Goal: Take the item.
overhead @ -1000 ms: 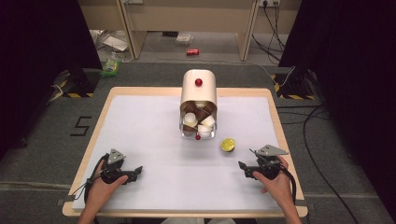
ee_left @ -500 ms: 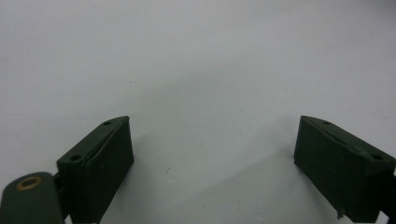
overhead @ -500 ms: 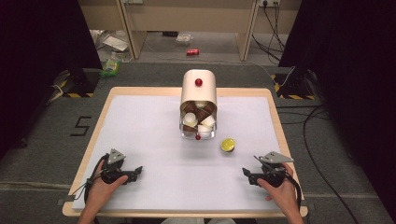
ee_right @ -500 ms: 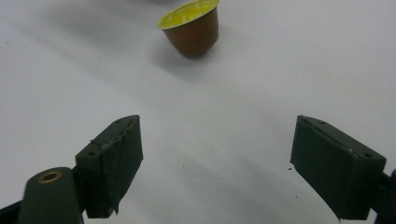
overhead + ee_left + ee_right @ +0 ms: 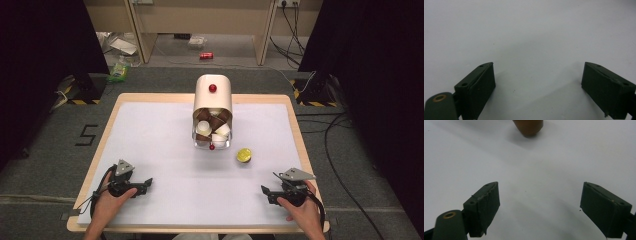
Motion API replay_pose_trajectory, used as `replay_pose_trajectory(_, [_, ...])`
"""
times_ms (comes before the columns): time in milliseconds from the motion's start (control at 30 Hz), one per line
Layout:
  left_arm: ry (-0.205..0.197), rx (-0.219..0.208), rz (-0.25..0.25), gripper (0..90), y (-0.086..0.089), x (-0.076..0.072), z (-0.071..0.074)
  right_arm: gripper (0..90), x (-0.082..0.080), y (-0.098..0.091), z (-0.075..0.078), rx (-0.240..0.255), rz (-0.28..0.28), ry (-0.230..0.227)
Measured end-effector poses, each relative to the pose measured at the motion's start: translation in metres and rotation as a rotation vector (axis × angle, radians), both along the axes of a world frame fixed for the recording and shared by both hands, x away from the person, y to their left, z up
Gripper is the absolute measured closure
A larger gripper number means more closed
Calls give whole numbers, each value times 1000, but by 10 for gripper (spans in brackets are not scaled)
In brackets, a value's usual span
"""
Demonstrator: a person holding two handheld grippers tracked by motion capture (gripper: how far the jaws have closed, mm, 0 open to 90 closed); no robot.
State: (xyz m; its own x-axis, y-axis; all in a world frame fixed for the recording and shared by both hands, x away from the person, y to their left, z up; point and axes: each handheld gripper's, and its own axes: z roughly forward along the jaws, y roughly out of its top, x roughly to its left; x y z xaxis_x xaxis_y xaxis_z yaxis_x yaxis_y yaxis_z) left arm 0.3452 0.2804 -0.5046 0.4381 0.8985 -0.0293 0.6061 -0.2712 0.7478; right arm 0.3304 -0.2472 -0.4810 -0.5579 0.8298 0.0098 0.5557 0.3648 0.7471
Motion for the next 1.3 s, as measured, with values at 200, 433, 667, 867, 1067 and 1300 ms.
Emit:
replay_pose_trajectory(200, [-1, 1, 0, 110, 0, 0, 0, 165, -7, -4, -3, -9, -11, 12])
replay_pose_trajectory(433, [-1, 1, 0, 110, 0, 0, 0, 155, -9, -3, -11, -50, -1, 43])
replay_pose_trajectory(667, [-1, 1, 0, 110, 0, 0, 0, 139, -10, -3, -14, -43, -9, 34])
replay_pose_trajectory(867, [-1, 2, 0, 110, 0, 0, 0, 134, -11, -4, -16, -31, -6, 24])
replay_pose_trajectory(1067, [-1, 1, 0, 110, 0, 0, 0, 128, -11, -4, -16, -28, -6, 22])
replay_pose_trajectory(1300, [-1, 1, 0, 110, 0, 0, 0, 127, -11, -4, -16, -26, -5, 20])
